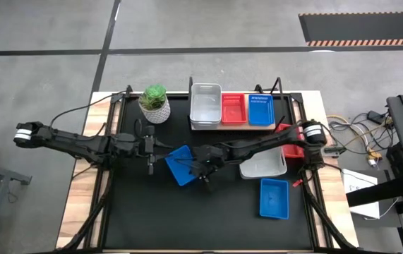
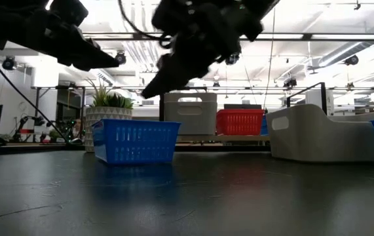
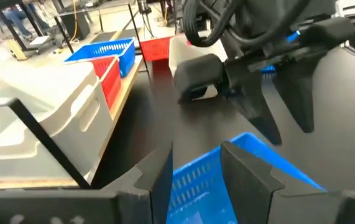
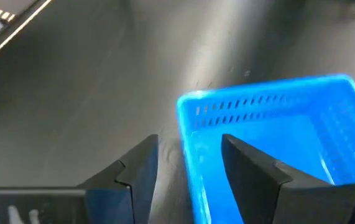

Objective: Stack baskets on shelf by color
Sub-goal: Stack the left blue bin on the blue bin on the shelf

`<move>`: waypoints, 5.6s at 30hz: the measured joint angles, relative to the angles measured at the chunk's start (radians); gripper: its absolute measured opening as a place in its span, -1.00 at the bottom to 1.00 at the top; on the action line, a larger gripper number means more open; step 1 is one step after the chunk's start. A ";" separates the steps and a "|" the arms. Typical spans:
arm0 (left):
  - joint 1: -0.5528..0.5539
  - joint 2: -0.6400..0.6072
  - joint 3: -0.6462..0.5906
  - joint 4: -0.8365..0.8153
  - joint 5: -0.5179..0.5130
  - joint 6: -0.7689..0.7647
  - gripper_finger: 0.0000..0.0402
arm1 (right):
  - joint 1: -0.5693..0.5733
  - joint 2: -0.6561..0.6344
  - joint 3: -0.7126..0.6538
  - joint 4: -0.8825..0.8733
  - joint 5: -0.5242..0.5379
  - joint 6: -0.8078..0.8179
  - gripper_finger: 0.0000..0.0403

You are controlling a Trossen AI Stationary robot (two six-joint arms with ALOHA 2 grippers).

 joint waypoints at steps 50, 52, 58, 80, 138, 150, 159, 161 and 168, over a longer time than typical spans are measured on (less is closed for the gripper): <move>0.000 0.023 -0.002 0.002 -0.001 -0.027 -0.41 | 0.028 -0.294 0.073 -0.447 0.118 -0.172 -0.94; 0.000 0.023 -0.002 0.002 -0.001 -0.027 -0.41 | 0.023 -0.356 0.055 -0.471 0.179 -0.199 -0.94; 0.000 0.023 -0.002 0.002 -0.001 -0.027 -0.41 | -0.053 -0.533 -0.054 -0.453 0.248 -0.278 -0.94; 0.000 0.025 -0.004 0.002 -0.001 -0.026 -0.41 | -0.583 -0.956 -0.570 -0.289 0.251 -0.377 -0.94; 0.000 0.025 -0.004 0.000 -0.001 -0.025 -0.41 | -0.644 -0.931 -0.645 -0.367 0.249 -0.444 -0.66; 0.000 0.025 -0.004 0.000 -0.001 -0.025 -0.41 | -0.644 -0.931 -0.633 -0.392 0.250 -0.380 -0.64; 0.000 0.025 -0.004 0.000 -0.001 -0.025 -0.41 | -0.644 -0.931 -0.539 -0.462 0.249 -0.300 -0.64; 0.000 0.025 -0.004 0.000 -0.001 -0.025 -0.41 | -0.644 -0.931 -0.521 -0.484 0.249 -0.288 -0.64; 0.000 0.025 -0.004 0.000 -0.001 -0.025 -0.41 | -0.640 -0.931 -0.462 -0.532 0.247 -0.190 -0.64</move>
